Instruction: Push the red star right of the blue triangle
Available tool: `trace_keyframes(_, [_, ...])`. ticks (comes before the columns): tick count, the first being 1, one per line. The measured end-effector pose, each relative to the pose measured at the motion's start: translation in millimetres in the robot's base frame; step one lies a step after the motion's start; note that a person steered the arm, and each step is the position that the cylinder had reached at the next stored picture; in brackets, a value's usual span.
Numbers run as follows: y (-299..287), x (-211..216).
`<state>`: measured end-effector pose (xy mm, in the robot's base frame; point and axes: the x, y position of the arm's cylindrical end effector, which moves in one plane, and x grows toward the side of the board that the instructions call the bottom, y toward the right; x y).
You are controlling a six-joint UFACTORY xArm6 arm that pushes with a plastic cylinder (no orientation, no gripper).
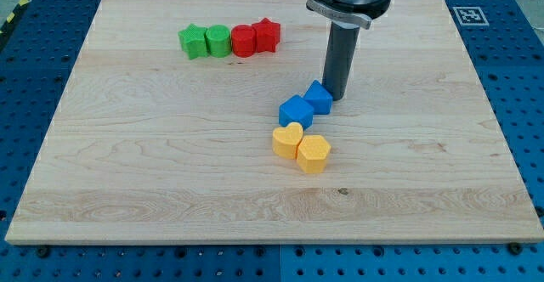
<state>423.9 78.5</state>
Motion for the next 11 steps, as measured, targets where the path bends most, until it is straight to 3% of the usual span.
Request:
trace_keyframes(5, [5.3,-25.3])
trace_keyframes(6, [-3.4,-63.7])
trace_keyframes(8, [-72.0,-73.6])
trace_keyframes(9, [-68.6,-73.6])
trace_keyframes(10, [-12.4,-92.6])
trace_keyframes(11, [-4.9,-151.3])
